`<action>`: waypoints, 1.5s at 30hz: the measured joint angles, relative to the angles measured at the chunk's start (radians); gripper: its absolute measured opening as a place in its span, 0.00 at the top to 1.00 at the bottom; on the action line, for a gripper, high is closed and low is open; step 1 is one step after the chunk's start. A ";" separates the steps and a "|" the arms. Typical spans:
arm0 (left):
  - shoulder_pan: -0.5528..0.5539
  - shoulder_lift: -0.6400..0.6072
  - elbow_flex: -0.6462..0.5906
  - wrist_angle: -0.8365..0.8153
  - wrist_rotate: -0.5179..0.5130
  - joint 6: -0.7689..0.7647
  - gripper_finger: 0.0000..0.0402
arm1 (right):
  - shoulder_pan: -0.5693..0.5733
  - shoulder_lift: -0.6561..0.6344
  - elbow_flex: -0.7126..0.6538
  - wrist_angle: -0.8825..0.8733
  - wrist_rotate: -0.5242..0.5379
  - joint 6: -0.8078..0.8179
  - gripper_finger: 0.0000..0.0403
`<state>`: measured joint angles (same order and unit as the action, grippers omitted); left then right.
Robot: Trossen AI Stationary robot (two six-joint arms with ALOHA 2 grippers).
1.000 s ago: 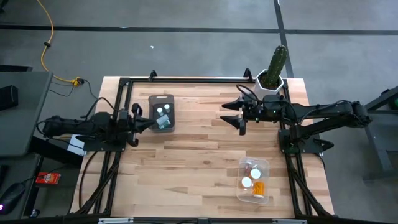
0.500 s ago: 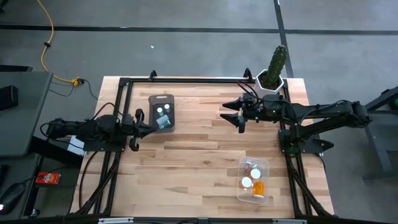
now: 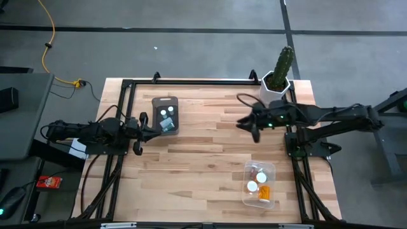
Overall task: Pick and place medicine bottles into bin by pill shape (circle, oval)
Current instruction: Return to Home Position
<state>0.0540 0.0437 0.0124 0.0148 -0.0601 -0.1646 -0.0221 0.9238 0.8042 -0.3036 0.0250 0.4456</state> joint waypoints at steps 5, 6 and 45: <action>0.000 0.000 0.000 0.002 -0.001 0.000 0.99 | -0.001 -0.175 -0.085 -0.055 -0.078 -0.061 0.96; 0.000 0.000 0.000 0.002 -0.001 0.000 0.99 | 0.000 -0.224 -0.131 -0.023 -0.099 -0.053 0.94; 0.000 0.000 0.000 0.003 -0.003 0.000 0.99 | -0.017 -0.904 -0.794 0.330 0.031 -0.105 1.00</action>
<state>0.0540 0.0433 0.0124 0.0181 -0.0635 -0.1643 -0.0395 0.0196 0.0097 0.0269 0.0559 0.3405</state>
